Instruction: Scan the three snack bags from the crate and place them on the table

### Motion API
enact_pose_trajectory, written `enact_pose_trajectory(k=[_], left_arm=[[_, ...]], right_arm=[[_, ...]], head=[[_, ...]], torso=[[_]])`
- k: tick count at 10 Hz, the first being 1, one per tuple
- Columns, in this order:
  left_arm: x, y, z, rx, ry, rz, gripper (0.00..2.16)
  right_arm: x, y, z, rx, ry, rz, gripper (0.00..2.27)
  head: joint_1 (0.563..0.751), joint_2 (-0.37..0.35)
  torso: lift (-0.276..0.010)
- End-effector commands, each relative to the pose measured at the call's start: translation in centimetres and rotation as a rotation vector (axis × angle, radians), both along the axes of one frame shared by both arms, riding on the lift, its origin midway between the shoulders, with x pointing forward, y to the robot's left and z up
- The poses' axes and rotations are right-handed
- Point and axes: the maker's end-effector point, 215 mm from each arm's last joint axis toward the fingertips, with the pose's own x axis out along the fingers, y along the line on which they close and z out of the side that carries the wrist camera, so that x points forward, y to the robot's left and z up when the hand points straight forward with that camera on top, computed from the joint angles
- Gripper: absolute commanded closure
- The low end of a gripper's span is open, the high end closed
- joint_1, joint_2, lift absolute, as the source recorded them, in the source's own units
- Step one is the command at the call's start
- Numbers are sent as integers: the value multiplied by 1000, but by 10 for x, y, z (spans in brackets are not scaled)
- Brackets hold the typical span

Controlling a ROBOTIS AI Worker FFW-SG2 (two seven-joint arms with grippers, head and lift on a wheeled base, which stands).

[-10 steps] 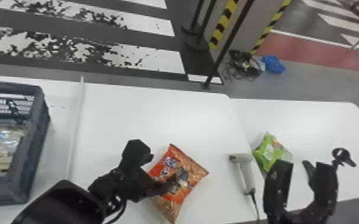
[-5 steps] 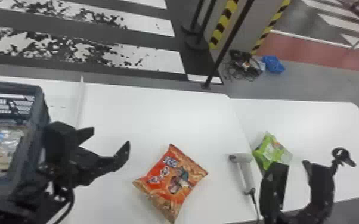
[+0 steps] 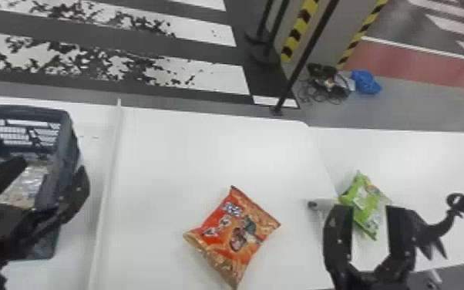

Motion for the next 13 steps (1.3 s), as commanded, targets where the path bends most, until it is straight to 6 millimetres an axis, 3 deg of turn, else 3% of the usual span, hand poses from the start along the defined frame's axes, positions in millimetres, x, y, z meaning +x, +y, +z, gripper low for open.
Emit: enact_pose_trajectory(k=[1,4,6,7,10,13], left_arm=[[-16,22,8,4,-42,44,63],[-38,60,7,30,-56,109,63],[-46,84,6,28,-47,132,63],[-49,91,7,36,-54,142,63],[-53,93,2,38,-49,134,60],[-55,99,-4,36,-42,138,63]], right_arm=[[3,7,-8,6,29,19,103],[19,53,-49,-2,174,127,140],[43,99,-122,-29,444,270,134],[40,124,-138,-55,496,327,134],[22,190,-166,-164,587,460,137],[21,205,-237,-288,836,485,137]], head=[[695,-234],[695,-136],[695,-26],[695,56],[695,206],[695,296]], torso=[[-37],[-37],[-37],[-37],[-37],[-37]])
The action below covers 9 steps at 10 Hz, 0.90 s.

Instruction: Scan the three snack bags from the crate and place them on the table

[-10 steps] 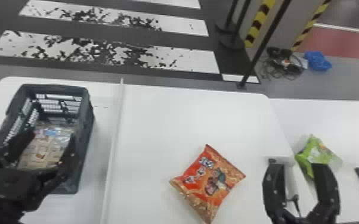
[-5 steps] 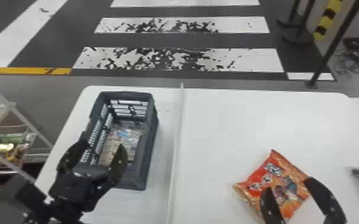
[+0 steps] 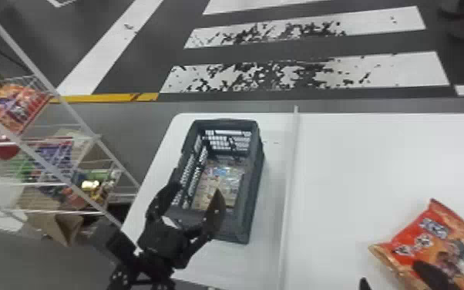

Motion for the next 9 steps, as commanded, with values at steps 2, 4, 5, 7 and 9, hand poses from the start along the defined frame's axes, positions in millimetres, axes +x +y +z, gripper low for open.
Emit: enact_pose_trajectory(k=[2,4,5,7,9], left_arm=[[-2,3,-2,-14,-5,-2,60],[-3,2,-2,-15,-6,-8,60],[-3,2,-2,-13,-8,-16,60],[-4,0,-1,-20,-12,-26,60],[-5,-2,-3,-32,-13,-44,63]], right_arm=[[-2,-3,-47,-154,119,7,137],[-3,-18,-71,-287,167,-22,140],[-4,-27,-77,-351,177,-50,140],[-1,-45,-82,-459,174,-116,140],[1,-56,-84,-583,140,-143,140]], head=[[695,311],[695,303],[695,289],[695,251],[695,220]], torso=[[-37],[-37],[-37],[-37],[-37]])
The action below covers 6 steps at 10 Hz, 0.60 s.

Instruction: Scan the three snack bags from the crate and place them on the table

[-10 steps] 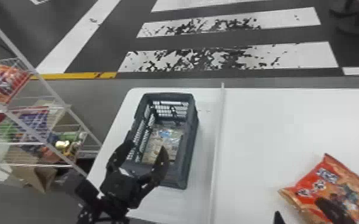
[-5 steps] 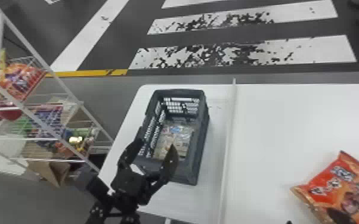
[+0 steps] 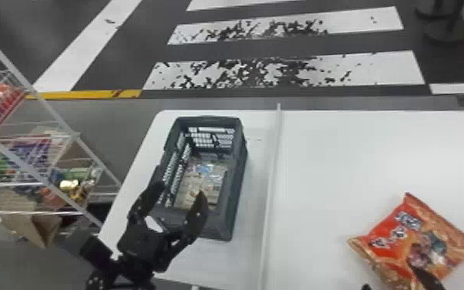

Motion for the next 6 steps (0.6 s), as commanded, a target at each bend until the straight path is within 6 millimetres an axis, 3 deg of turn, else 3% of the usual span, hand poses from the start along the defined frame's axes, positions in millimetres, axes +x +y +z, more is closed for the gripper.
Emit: enact_pose_trajectory(k=[1,5,6], left_arm=[[1,0,0,-9,-4,-4,63],[2,-3,1,-18,-6,-15,63],[2,-4,0,-20,-3,-19,63]], right_arm=[[-2,-6,-8,-69,9,12,147],[1,-21,-21,-137,20,0,238],[1,-27,-24,-163,32,-5,427]], head=[[695,207],[695,173],[695,165]], torso=[[-37],[-37],[-37]])
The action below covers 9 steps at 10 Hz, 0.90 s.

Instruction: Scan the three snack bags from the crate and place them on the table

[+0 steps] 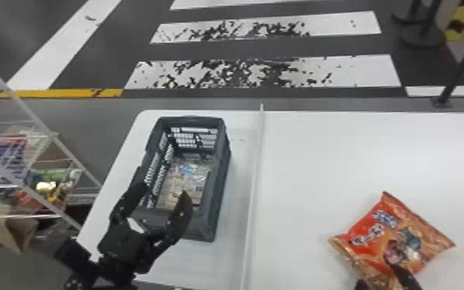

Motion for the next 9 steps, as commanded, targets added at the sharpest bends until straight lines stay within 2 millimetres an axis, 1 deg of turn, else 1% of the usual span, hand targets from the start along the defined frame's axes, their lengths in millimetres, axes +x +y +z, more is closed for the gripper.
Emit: enact_pose_trajectory(k=[1,2,3,4,5,6,7,8,9], left_arm=[[0,-2,1,-2,-1,-3,63],[0,-2,1,-1,-3,-5,63],[0,-2,1,0,-3,-7,63],[-2,-1,0,2,1,-10,63],[-3,-1,0,3,-1,-11,63],[-4,-3,0,2,0,-17,63],[-4,-4,0,0,-1,-20,63],[-5,-6,0,-2,-3,-26,63],[-5,-7,2,-3,-7,-29,63]], right_arm=[[-2,-8,-4,-36,19,-9,1301],[-1,-12,-5,-54,24,-12,1997],[0,-12,-1,-63,5,0,2159],[6,-4,12,-14,-52,19,2192],[16,-3,33,85,-124,6,2196],[25,-12,58,196,-200,-20,2213],[35,-25,79,315,-244,-53,2213],[45,-46,97,449,-275,-107,2213],[54,-65,108,532,-284,-142,2213]], head=[[695,154],[695,148],[695,136],[695,129],[695,135],[695,139],[695,139],[695,125],[695,95]], torso=[[-37],[-37],[-37],[-37],[-37],[-37],[-37],[-37],[-37]])
